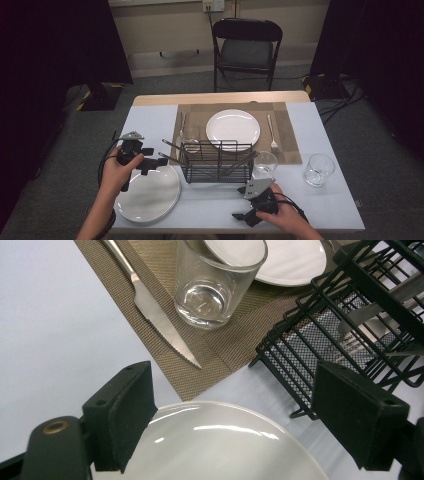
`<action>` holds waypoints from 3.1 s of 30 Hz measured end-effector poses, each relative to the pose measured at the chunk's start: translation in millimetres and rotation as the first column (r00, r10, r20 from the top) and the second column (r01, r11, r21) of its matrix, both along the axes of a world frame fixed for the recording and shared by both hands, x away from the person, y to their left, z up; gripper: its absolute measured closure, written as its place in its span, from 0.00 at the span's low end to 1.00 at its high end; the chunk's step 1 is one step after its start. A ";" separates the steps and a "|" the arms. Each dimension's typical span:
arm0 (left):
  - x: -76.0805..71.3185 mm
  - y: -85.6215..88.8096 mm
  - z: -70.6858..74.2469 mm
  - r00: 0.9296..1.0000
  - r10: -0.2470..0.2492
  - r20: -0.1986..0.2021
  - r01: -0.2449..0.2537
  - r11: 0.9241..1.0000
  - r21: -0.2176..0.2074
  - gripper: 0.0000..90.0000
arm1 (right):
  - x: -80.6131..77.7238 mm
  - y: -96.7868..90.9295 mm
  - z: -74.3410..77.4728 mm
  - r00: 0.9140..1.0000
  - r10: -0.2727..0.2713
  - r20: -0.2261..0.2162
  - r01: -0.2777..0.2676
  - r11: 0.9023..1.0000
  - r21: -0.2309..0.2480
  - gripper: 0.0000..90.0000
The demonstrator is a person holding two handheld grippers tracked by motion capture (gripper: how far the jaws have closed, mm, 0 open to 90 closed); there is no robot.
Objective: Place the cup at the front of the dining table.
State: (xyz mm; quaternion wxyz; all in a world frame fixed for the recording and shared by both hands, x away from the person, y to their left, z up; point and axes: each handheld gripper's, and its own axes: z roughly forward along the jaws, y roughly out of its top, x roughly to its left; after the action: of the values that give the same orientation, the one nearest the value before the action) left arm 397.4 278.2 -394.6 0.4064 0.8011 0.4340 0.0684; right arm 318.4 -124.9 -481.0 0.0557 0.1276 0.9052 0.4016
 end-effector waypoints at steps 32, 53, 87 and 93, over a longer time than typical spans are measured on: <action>-15.8 8.4 -13.5 1.000 0.000 -0.008 0.000 1.000 0.004 0.19 | 0.0 0.0 0.0 1.000 0.000 0.000 0.000 1.000 0.000 0.18; -27.6 7.7 -24.2 1.000 -0.005 -0.010 0.005 1.000 0.007 0.19 | 0.0 0.0 0.0 1.000 0.000 0.000 0.000 1.000 0.000 0.18; -43.6 12.3 -43.0 1.000 -0.006 -0.009 0.007 0.999 0.035 0.18 | 0.0 0.0 0.0 1.000 0.000 0.001 0.000 1.000 0.000 0.18; -45.2 11.8 -46.0 1.000 -0.008 -0.009 0.008 0.999 0.047 0.18 | -0.1 0.0 0.0 1.000 0.000 0.001 0.000 1.000 0.000 0.18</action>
State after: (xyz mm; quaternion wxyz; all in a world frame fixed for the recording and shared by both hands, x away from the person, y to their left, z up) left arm 352.2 289.9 -440.6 0.3858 0.8125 0.4308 0.0737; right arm 318.3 -124.8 -481.1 0.0560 0.1274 0.9051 0.4018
